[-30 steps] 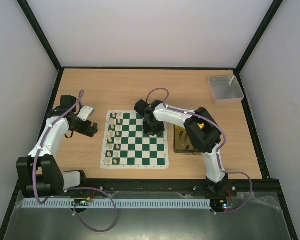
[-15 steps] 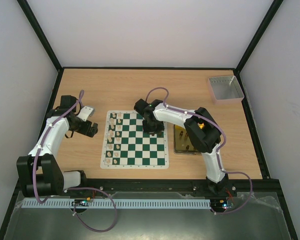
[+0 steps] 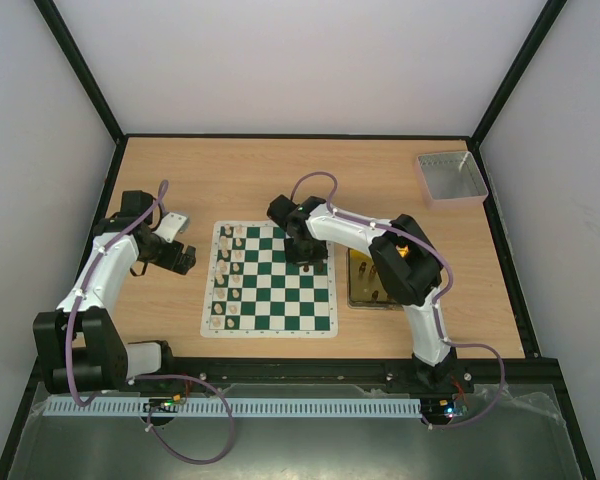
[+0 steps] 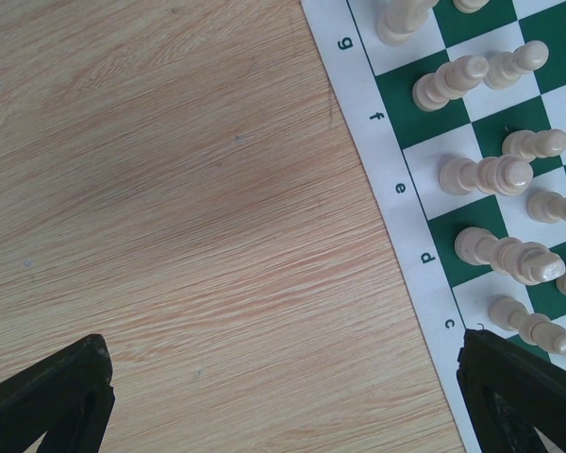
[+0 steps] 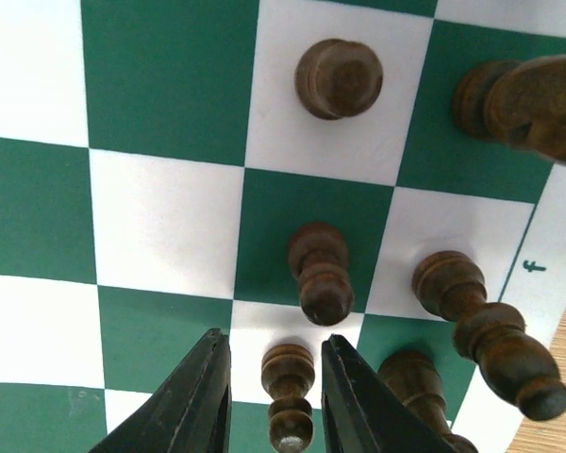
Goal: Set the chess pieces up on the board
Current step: Place the chess piece on the chessboard, then pick up the chess piece from the storage box.
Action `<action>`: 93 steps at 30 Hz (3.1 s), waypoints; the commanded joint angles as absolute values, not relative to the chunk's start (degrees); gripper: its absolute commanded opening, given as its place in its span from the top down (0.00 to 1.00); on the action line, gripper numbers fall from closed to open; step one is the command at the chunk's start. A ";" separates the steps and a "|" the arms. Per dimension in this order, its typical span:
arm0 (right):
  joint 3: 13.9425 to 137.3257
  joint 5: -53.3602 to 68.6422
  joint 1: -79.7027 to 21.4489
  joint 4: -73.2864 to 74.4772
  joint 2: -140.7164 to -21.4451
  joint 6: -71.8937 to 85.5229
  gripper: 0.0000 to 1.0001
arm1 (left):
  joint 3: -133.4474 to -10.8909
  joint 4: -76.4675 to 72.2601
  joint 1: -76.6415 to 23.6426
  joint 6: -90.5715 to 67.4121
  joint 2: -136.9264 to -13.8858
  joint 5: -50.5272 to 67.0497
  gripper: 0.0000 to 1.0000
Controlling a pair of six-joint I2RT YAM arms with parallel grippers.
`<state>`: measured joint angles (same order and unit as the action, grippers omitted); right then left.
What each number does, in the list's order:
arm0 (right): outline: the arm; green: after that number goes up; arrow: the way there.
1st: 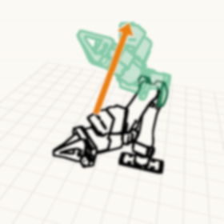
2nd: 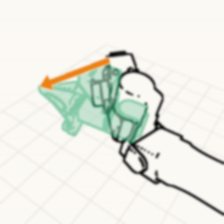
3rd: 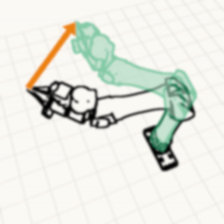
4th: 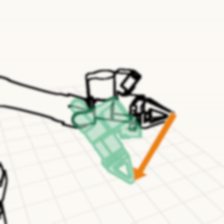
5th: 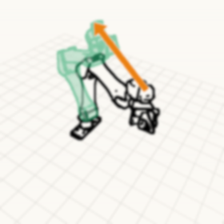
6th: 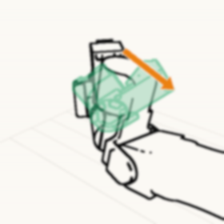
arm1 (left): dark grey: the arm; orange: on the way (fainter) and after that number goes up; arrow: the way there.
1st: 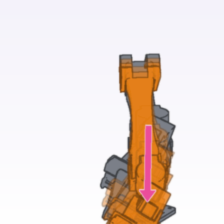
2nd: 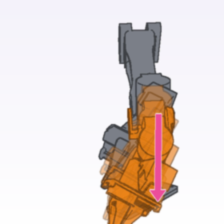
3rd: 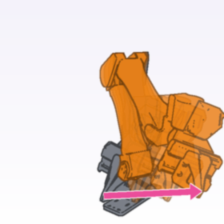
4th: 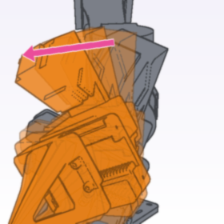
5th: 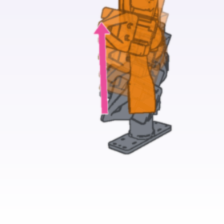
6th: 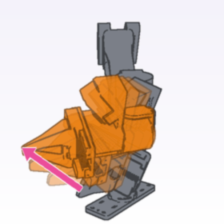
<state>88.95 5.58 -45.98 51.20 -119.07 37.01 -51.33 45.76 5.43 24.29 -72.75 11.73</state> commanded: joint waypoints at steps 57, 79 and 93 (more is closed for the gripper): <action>52.28 5.17 -21.06 50.76 -75.61 47.78 0.67 | -59.73 42.10 -3.87 19.17 -86.24 11.66 0.01; 43.32 8.18 -8.64 45.75 -74.11 41.05 0.67 | -64.89 39.43 -9.05 15.02 -91.01 13.08 0.01; 43.42 9.37 -7.25 42.49 -79.31 39.47 0.74 | -65.33 37.03 -8.17 14.37 -84.10 17.69 0.01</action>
<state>43.66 9.82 -7.51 43.29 -78.59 40.27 -63.99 37.28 -8.93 14.72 -85.52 15.75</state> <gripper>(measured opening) 0.285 0.991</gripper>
